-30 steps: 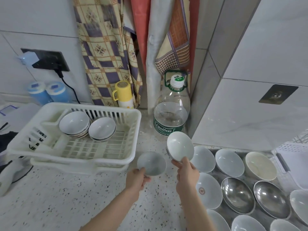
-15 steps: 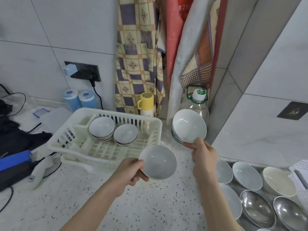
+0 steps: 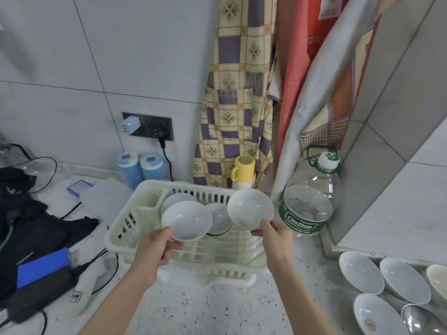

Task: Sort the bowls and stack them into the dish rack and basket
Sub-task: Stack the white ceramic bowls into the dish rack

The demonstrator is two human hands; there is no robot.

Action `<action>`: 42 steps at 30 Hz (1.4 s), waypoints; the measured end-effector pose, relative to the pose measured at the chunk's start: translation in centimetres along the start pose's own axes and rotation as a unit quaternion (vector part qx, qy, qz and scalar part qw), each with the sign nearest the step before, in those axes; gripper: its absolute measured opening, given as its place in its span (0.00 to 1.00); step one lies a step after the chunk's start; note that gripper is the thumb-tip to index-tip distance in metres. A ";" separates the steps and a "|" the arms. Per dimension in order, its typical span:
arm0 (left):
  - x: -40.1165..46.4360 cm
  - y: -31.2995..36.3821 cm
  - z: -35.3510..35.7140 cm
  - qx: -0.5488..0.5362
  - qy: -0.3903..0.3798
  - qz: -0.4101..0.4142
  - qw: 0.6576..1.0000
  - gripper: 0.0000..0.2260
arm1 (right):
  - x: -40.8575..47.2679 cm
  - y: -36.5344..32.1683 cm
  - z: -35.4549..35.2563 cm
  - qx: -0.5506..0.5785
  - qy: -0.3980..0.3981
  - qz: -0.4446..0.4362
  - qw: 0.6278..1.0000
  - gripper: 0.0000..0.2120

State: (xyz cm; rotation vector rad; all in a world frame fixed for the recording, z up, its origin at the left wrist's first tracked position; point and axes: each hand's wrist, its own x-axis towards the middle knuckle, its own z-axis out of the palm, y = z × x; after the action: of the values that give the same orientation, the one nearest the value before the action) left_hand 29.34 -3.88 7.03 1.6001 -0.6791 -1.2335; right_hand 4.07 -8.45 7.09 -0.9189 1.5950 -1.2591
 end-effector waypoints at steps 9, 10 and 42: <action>5.8 0.2 -1.9 -0.039 0.040 0.043 0.998 0.09 | 1.9 2.0 7.3 -0.117 0.004 -0.028 0.993 0.09; 6.2 0.2 -1.9 -0.045 0.042 0.049 0.997 0.09 | 2.0 2.3 7.8 -0.123 0.009 -0.031 0.992 0.09; 8.2 -0.9 -1.7 -0.025 -0.014 0.061 0.998 0.09 | 4.3 5.8 9.7 -0.265 -0.061 -0.019 0.962 0.14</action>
State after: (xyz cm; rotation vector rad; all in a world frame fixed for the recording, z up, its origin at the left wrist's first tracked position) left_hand 33.56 -9.94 3.04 1.4810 -0.7476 -1.1774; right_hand 11.58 -14.34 -0.34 -1.3328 1.8565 -0.7849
